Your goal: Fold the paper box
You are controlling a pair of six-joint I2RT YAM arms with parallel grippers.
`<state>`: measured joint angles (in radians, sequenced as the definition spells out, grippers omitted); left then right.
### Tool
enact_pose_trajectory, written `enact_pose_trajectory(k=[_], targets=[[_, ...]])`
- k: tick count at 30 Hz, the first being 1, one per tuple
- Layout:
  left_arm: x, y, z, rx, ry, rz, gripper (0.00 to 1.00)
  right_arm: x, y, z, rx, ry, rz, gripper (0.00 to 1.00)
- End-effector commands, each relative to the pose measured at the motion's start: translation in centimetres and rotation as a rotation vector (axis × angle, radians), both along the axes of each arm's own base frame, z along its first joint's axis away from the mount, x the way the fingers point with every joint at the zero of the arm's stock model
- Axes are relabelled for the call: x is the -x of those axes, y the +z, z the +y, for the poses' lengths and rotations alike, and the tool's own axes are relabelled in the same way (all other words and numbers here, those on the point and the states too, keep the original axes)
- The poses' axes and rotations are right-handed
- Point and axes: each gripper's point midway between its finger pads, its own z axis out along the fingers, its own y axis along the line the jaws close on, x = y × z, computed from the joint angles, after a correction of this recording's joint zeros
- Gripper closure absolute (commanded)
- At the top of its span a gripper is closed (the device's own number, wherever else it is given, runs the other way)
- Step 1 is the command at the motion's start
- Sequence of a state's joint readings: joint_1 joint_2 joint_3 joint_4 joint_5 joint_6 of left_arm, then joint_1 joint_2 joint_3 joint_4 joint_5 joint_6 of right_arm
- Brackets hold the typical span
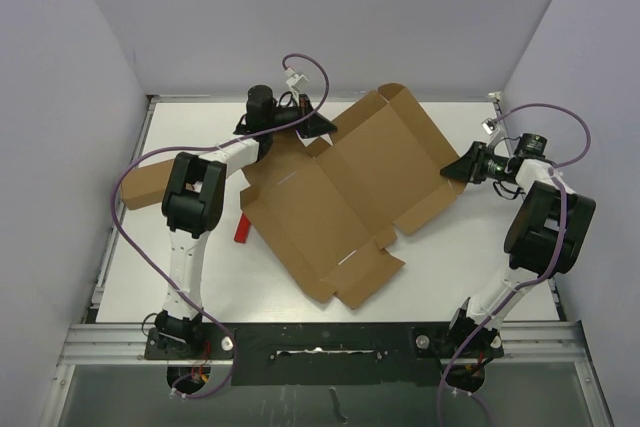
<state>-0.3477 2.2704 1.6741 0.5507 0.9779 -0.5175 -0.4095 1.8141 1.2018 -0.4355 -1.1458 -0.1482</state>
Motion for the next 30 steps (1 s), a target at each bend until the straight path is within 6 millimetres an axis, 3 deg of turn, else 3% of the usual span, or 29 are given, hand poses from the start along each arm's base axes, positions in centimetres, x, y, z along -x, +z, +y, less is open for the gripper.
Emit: enact_pose_trajectory(k=[1,5,8,13,16,21,29,30], targets=[[1.7,8.5,0.2,0.069,-0.022,-0.191,1.00,-0.4,1.7,0.6,-0.003,0.049,-0.066,0.85],[1.5,8.5,0.5,0.067,-0.007,-0.182,1.00,-0.1,2.3,0.6,0.013,0.055,-0.089,1.00],[1.1,8.9,1.3,0.064,0.039,-0.158,0.97,0.2,3.4,0.6,0.042,0.046,-0.121,1.00],[1.2,10.4,3.6,0.048,0.176,-0.174,0.64,1.2,5.6,0.2,0.100,0.030,-0.182,1.00],[2.2,11.1,5.0,0.031,0.239,-0.175,0.54,1.7,6.6,0.0,0.146,0.031,-0.214,1.00],[5.6,11.3,8.0,0.010,0.357,-0.164,0.42,2.5,8.0,0.0,0.190,0.044,-0.249,1.00],[13.0,7.2,12.3,-0.031,0.496,-0.061,0.30,3.2,9.4,0.2,0.216,0.056,-0.290,1.00],[14.1,5.4,12.9,-0.046,0.504,-0.020,0.29,3.2,9.5,0.3,0.218,0.057,-0.293,1.00]])
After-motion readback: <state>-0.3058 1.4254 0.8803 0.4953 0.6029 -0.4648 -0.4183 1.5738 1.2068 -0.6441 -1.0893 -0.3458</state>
